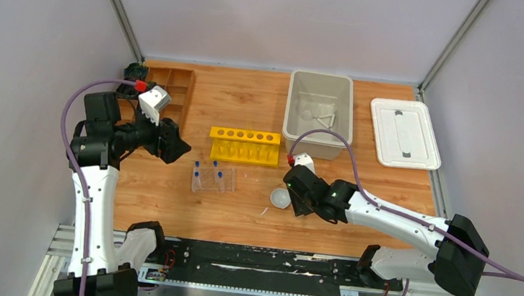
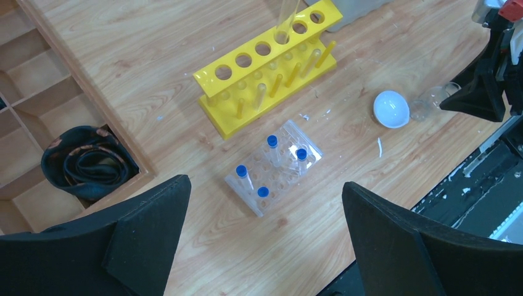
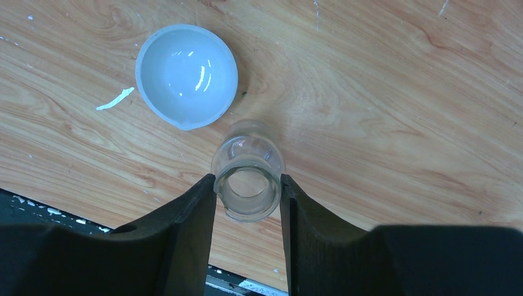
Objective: Organize the chemistry lab equipment
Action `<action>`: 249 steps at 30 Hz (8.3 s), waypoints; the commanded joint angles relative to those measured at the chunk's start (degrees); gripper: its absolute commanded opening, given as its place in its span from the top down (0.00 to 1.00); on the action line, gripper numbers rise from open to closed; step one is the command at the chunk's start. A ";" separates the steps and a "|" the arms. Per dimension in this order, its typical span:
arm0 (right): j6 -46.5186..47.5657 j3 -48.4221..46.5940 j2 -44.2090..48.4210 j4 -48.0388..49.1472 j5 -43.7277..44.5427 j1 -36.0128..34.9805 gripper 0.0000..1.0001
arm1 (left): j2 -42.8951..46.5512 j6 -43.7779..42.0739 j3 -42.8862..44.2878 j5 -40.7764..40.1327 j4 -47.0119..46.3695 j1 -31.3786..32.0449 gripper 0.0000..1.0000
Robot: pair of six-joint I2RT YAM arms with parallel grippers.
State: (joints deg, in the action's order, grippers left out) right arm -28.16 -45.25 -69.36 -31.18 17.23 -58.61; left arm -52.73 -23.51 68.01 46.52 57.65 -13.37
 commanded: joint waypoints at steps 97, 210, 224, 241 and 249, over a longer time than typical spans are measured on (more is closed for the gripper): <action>15.36 -40.20 -28.14 -7.86 1.22 34.35 0.61 | 2.95 -1.46 0.40 0.42 1.72 -0.21 0.12; 10.18 -49.66 -43.47 -1.03 -33.09 33.38 1.00 | 2.35 -2.90 4.77 -1.19 3.96 -0.23 0.12; 10.77 -49.95 -35.37 -2.85 -32.46 33.50 0.51 | 3.14 -2.49 5.21 -0.68 3.94 -0.21 0.05; 12.25 -52.72 -30.58 -6.26 -0.30 55.07 0.28 | -0.54 -4.81 4.33 -1.31 3.95 -0.24 0.03; 17.10 -54.34 -44.01 -7.09 4.61 56.79 0.34 | -2.11 -5.62 4.27 -0.10 3.96 -0.24 0.03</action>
State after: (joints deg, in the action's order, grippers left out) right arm -14.31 -98.24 -110.02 -35.59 16.91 -2.26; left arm -55.16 -27.90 72.01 44.93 61.84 -13.37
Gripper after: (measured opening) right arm 0.673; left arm 0.971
